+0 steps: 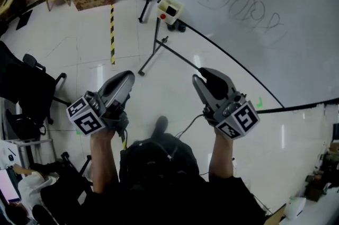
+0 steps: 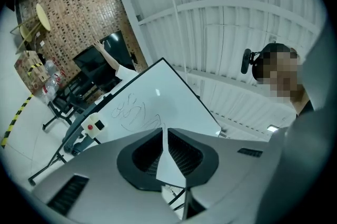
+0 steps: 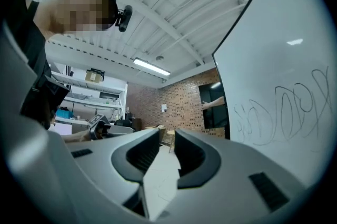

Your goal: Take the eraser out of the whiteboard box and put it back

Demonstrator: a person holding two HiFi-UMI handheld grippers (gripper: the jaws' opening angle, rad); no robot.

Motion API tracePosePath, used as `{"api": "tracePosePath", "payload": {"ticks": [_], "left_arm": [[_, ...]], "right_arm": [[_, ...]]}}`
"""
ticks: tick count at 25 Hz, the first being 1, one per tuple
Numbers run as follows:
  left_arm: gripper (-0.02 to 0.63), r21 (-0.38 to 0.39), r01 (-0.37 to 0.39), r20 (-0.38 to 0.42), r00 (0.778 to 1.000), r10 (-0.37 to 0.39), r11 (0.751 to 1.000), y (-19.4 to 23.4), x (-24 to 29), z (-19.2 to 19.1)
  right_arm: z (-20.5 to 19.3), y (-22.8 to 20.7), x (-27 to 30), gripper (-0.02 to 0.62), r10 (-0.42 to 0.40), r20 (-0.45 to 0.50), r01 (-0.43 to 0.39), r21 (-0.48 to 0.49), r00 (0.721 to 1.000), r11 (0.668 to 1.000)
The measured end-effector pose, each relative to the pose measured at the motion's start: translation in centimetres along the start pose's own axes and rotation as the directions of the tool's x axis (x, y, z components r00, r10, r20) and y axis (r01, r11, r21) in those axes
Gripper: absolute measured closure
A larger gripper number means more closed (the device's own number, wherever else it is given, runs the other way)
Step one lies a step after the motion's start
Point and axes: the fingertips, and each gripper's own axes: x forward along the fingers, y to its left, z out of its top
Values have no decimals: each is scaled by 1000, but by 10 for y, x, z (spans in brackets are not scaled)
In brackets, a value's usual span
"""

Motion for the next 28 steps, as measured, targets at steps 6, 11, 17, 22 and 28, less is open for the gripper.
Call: {"api": "tracePosePath", "payload": {"ticks": [6, 11, 17, 22, 28], "left_arm": [[591, -2, -52, 1, 999, 52, 999, 19, 46, -4], [591, 16, -66, 4, 998, 66, 998, 25, 71, 6], [591, 4, -44, -18, 999, 44, 999, 45, 100, 9], [591, -22, 12, -27, 1000, -12, 1000, 75, 123, 24], [591, -32, 68, -25, 997, -69, 997, 113, 143, 65]], "right_arm": [[-4, -59, 2, 480, 26, -2, -26, 24, 1000, 999], [-2, -82, 8, 480, 48, 5, -48, 33, 999, 998], [-2, -109, 18, 480, 26, -2, -26, 29, 1000, 999], [-1, -134, 39, 480, -25, -15, 25, 13, 1000, 1000], [7, -158, 86, 480, -62, -40, 61, -17, 997, 998]]}}
